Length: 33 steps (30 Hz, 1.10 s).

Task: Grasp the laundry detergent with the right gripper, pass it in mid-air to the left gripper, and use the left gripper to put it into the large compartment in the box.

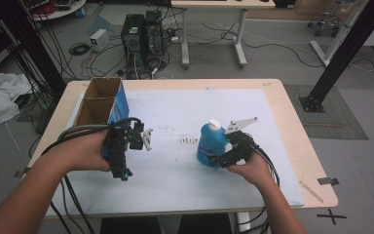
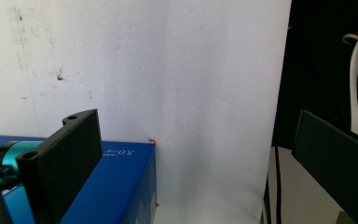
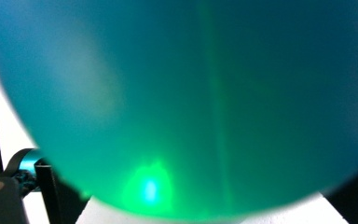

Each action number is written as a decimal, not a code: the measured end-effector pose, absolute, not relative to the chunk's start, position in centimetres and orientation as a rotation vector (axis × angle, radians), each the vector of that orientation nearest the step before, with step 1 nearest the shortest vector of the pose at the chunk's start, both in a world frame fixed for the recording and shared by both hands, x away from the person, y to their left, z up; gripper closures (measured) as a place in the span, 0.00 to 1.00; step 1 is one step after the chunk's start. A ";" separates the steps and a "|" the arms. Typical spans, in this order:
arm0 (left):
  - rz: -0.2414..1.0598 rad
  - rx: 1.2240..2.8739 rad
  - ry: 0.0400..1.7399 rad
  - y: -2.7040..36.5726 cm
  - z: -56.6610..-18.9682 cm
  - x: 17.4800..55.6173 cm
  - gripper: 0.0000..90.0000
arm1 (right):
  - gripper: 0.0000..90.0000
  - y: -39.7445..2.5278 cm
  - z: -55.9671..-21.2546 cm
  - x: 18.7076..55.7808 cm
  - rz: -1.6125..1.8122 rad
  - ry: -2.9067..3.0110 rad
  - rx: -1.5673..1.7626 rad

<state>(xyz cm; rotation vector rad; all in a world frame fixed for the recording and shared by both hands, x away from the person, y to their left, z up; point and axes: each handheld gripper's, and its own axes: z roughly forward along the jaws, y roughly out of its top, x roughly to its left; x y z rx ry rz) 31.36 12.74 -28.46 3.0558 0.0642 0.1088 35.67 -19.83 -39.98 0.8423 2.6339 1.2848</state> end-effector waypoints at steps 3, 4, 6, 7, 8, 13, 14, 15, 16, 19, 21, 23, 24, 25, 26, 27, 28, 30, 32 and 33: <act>0.107 3.056 0.063 12.8 -28.5 31.4 0.02 | 0.04 -19.7 -40.0 35.6 1.296 2.629 0.828; 0.104 3.056 0.064 12.7 -28.6 31.4 0.02 | 0.04 -19.6 -40.0 35.7 1.313 2.616 0.824; 0.103 3.057 0.065 12.7 -28.6 31.4 0.02 | 0.05 -19.6 -40.0 35.7 1.322 2.606 0.823; 0.103 3.056 0.066 12.7 -28.6 31.4 0.02 | 0.05 -19.6 -40.0 35.7 1.328 2.598 0.829; 0.105 3.055 0.066 12.7 -28.6 31.4 0.02 | 0.05 -19.6 -40.0 35.7 1.333 2.591 0.833; 0.104 3.057 0.066 12.6 -28.5 31.4 0.02 | 0.16 -19.8 -39.8 35.7 1.351 2.581 0.823; 0.104 3.057 0.067 12.6 -28.5 31.4 0.02 | 0.16 -19.8 -39.8 35.7 1.348 2.582 0.821; 0.103 3.060 0.062 12.6 -28.5 31.4 0.02 | 0.18 -19.8 -39.9 35.6 1.346 2.583 0.819; 0.102 3.058 0.061 12.6 -28.6 31.4 0.02 | 0.18 -19.8 -39.9 35.6 1.343 2.586 0.816; 0.102 3.059 0.057 12.5 -28.6 31.4 0.02 | 0.24 -19.9 -39.9 35.6 1.341 2.571 0.820; 0.100 3.058 0.060 12.5 -28.6 31.4 0.02 | 0.26 -19.9 -39.9 35.6 1.345 2.568 0.822; 0.101 3.059 0.057 12.5 -28.6 31.4 0.02 | 0.26 -19.9 -39.9 35.7 1.353 2.553 0.839; 0.101 3.060 0.057 12.5 -28.6 31.4 0.02 | 0.26 -19.9 -40.0 35.7 1.355 2.555 0.837; 0.103 3.058 0.063 12.5 -28.6 31.4 0.02 | 0.26 -19.9 -40.0 35.6 1.353 2.558 0.838; 0.103 3.056 0.064 12.5 -28.6 31.4 0.02 | 0.27 -19.9 -40.0 35.6 1.347 2.561 0.831; 0.101 3.058 0.064 12.5 -28.6 31.4 0.02 | 0.29 -19.9 -40.0 35.6 1.346 2.563 0.824; 0.100 3.058 0.066 12.6 -28.6 31.4 0.02 | 0.30 -19.8 -40.0 35.6 1.348 2.565 0.820; 0.103 3.057 0.066 12.6 -28.7 31.4 0.02 | 0.30 -19.8 -40.0 35.6 1.348 2.566 0.819; 0.101 3.058 0.065 12.6 -28.7 31.4 0.02 | 0.33 -19.7 -40.1 35.6 1.346 2.567 0.818; 0.101 3.058 0.065 12.6 -28.7 31.4 0.02 | 0.33 -19.7 -40.1 35.6 1.346 2.567 0.818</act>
